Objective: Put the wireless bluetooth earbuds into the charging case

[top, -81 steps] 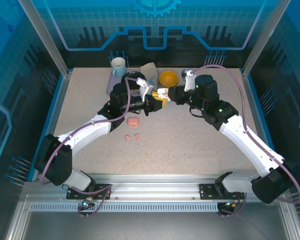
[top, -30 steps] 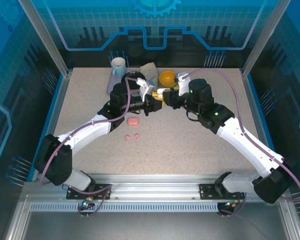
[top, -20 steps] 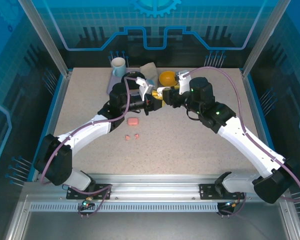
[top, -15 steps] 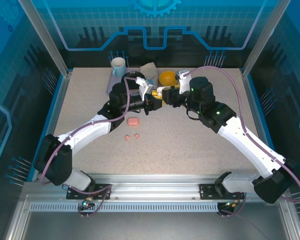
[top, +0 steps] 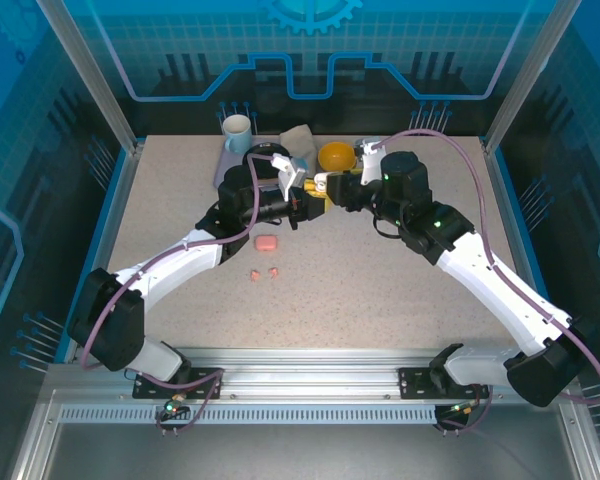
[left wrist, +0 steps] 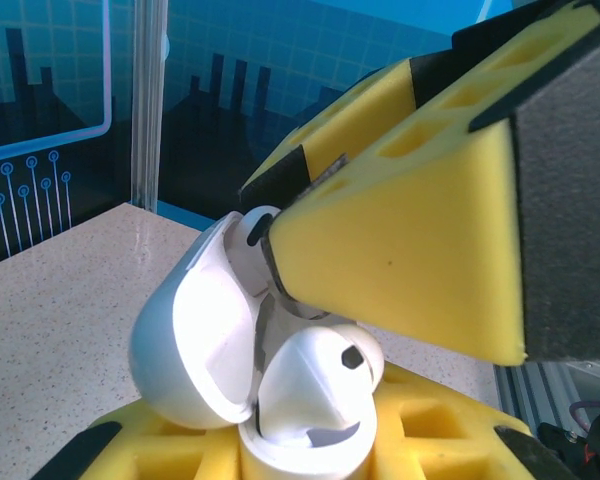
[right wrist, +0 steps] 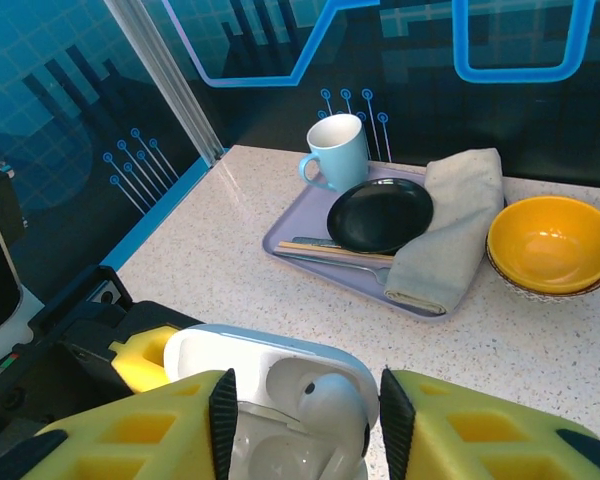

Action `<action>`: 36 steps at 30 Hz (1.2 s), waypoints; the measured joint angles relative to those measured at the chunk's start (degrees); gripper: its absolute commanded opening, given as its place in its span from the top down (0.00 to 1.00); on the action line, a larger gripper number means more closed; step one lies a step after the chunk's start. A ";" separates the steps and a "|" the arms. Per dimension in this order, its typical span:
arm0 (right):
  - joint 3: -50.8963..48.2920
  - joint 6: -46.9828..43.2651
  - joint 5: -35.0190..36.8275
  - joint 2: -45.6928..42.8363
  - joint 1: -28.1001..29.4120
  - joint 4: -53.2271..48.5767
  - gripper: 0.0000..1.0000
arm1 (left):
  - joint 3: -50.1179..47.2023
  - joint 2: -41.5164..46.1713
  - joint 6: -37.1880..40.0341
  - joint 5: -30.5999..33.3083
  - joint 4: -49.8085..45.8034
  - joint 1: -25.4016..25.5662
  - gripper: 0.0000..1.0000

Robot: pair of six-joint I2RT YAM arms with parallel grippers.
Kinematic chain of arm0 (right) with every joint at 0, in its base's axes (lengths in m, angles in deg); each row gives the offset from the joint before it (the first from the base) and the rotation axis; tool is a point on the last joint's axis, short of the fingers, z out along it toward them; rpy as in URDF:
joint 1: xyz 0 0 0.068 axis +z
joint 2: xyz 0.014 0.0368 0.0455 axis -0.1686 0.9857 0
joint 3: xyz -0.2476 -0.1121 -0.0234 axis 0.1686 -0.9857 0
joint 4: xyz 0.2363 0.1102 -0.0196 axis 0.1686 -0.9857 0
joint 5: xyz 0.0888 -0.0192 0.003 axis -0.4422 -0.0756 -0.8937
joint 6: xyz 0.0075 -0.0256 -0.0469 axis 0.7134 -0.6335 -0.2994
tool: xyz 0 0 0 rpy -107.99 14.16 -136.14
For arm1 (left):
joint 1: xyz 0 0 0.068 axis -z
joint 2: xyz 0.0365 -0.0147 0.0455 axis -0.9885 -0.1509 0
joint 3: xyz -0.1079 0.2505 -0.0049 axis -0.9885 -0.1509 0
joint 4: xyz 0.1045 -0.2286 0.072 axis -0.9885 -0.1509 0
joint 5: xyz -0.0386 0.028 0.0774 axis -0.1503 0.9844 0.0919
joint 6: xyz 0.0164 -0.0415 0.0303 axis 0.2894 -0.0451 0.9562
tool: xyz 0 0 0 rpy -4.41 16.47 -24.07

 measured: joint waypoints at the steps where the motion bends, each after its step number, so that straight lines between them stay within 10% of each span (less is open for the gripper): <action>1: 0.00 0.20 -0.02 0.00 -0.09 0.00 0.56 | 0.00 0.00 0.00 0.00 0.00 0.00 1.00; 36: 0.00 9.90 -8.55 -0.92 -5.14 1.95 0.59 | 0.00 -0.02 -0.02 0.00 0.02 0.02 1.00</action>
